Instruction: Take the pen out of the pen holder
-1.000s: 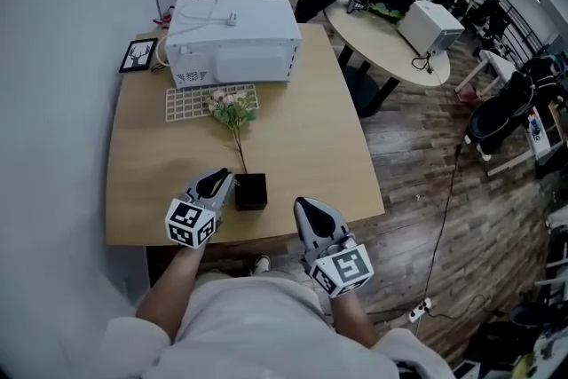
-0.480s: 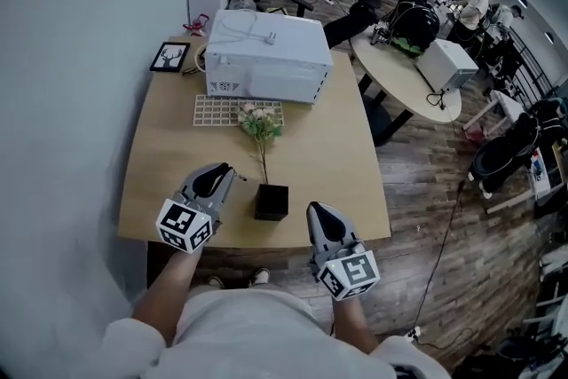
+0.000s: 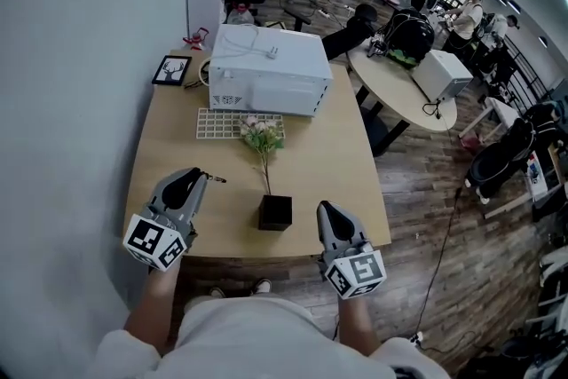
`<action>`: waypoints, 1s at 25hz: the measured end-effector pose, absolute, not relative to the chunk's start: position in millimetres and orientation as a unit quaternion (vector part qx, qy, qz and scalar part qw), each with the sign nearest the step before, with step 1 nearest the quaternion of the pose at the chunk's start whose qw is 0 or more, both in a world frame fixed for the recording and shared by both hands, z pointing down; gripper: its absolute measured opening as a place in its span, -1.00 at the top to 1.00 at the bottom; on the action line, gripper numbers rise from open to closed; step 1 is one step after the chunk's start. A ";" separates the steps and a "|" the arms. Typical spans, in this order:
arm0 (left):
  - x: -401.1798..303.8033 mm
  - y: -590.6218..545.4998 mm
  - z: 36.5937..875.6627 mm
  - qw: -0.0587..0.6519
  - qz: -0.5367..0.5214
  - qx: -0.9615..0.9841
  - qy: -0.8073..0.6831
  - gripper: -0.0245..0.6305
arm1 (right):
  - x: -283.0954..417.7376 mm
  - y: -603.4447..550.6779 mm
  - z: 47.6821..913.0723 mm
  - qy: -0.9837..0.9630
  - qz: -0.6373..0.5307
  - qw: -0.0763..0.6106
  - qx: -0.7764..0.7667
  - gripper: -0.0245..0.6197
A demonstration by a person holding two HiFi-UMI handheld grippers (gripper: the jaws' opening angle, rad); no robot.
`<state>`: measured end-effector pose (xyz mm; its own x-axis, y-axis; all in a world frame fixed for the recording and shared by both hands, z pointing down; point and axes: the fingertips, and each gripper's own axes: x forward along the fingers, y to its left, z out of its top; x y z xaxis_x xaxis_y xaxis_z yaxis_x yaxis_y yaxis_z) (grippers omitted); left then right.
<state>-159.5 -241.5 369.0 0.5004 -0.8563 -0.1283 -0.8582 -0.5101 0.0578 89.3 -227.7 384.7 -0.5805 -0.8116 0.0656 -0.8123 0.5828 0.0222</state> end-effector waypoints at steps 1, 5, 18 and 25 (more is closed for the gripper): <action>-166.8 -238.1 364.5 0.005 0.078 -0.863 0.498 0.76 | 91.3 -228.1 384.8 -0.887 0.006 0.033 0.461 0.92; -196.1 -229.7 352.7 0.011 0.093 -0.852 0.515 0.76 | 97.3 -230.0 385.6 -0.879 0.006 0.033 0.475 0.92; -259.1 -195.2 316.6 0.047 0.117 -0.812 0.570 0.76 | 115.5 -243.3 364.8 -0.861 -0.002 0.021 0.507 0.92; -286.2 -165.8 318.6 0.065 0.131 -0.783 0.605 0.76 | 116.7 -244.6 357.2 -0.861 0.000 0.012 0.508 0.92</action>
<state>-286.2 -165.8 318.6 0.2340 -0.9301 -0.2832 -0.9641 -0.2596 0.0559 116.7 -244.6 357.2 -0.4837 -0.8750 0.0205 -0.8750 0.4840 0.0132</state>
